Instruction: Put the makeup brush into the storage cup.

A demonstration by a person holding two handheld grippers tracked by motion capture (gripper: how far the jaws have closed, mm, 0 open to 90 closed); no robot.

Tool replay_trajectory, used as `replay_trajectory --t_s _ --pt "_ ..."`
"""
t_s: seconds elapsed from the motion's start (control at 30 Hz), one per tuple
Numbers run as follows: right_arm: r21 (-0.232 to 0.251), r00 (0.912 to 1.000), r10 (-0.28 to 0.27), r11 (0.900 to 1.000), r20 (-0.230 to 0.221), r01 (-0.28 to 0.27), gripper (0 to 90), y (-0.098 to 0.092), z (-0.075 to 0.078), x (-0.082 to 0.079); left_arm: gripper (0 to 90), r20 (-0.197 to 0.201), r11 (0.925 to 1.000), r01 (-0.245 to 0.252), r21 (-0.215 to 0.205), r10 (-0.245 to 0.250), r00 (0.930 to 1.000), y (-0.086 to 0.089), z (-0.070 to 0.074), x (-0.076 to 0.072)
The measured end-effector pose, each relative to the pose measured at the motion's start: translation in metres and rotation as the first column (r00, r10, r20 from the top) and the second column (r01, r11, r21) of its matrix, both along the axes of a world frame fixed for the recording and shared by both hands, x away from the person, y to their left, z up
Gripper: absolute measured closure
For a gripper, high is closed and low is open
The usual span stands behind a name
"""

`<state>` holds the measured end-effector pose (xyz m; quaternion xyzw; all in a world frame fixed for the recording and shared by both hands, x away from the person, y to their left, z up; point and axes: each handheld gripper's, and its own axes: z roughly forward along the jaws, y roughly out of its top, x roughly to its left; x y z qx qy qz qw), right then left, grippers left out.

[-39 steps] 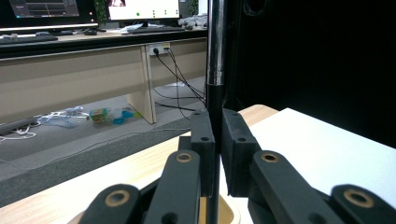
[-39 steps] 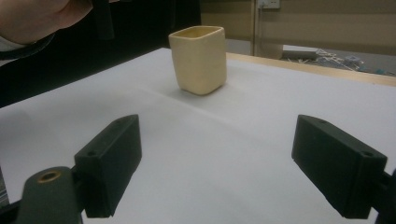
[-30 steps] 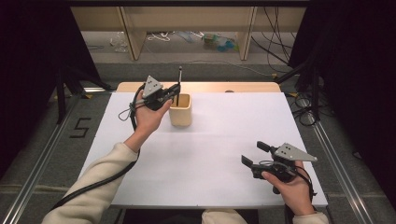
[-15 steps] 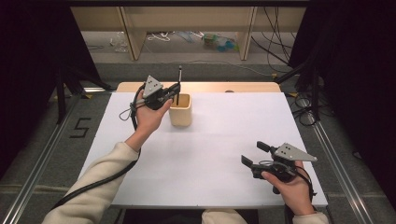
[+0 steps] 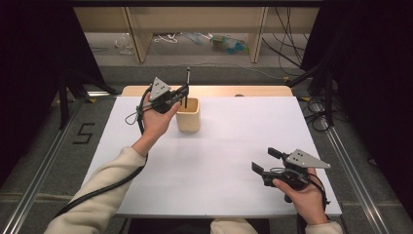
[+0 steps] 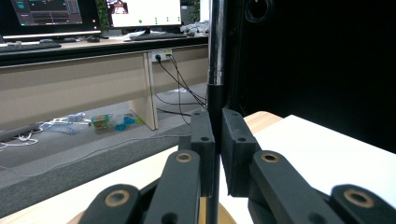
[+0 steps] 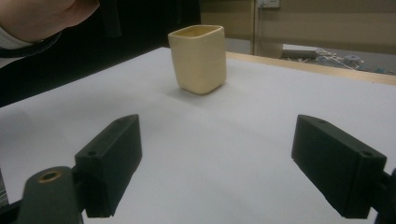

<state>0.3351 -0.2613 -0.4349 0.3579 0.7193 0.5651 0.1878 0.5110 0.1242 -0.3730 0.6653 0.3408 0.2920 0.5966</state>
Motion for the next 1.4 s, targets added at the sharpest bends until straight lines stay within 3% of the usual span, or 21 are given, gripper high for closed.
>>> replay_trajectory --t_s 0.43,0.57,0.6,0.63,0.8,1.1,1.13,1.17,1.4 --pt "0.01 1.0 -0.001 1.0 0.005 0.001 17.3 0.0003 -0.0004 0.0005 84.1 0.001 1.0 -0.003 0.004 0.003 1.0 -0.0018 0.0004 0.0023" --pt "-0.003 1.0 0.003 1.0 0.003 -0.003 17.3 -0.0003 -0.0002 0.0002 84.1 0.002 1.0 -0.003 0.007 0.003 1.0 -0.003 0.0003 0.0027" --pt "-0.036 0.9997 -0.017 0.999 -0.018 0.016 17.3 -0.0015 0.0018 -0.0015 84.1 0.002 1.0 -0.003 0.009 0.003 1.0 -0.0035 -0.0002 0.0034" --pt "0.015 1.0 -0.003 1.0 0.005 0.002 17.3 0.0006 -0.0006 0.0003 84.1 0.002 1.0 -0.003 0.009 0.003 1.0 -0.0035 -0.0002 0.0034" --pt "-0.018 0.9999 -0.006 1.0 -0.012 0.005 17.3 -0.0009 0.0012 -0.001 84.1 -0.002 1.0 -0.003 0.006 0.003 1.0 -0.0047 -0.0015 0.0051" --pt "-0.022 1.0 -0.007 1.0 -0.005 0.007 17.3 -0.0009 0.0009 -0.0007 84.1 -0.011 1.0 -0.005 -0.004 0.005 0.9999 -0.0027 -0.0011 0.0085" --pt "-0.018 0.9999 -0.006 1.0 -0.012 0.006 17.3 -0.0008 0.0013 -0.001 84.1 -0.009 1.0 -0.006 -0.004 0.006 0.9999 -0.0025 -0.0009 0.0088" --pt "0.009 0.9999 -0.003 1.0 0.012 0.003 17.3 0.0007 -0.0009 0.0008 84.1 -0.008 1.0 -0.006 -0.003 0.006 0.9999 -0.0022 -0.0006 0.0091" --pt "-0.02 0.9999 -0.008 1.0 -0.013 0.008 17.3 -0.0008 0.0012 -0.0011 84.1 -0.003 1.0 -0.003 -0.001 0.003 1.0 -0.0024 0.0014 0.0091"
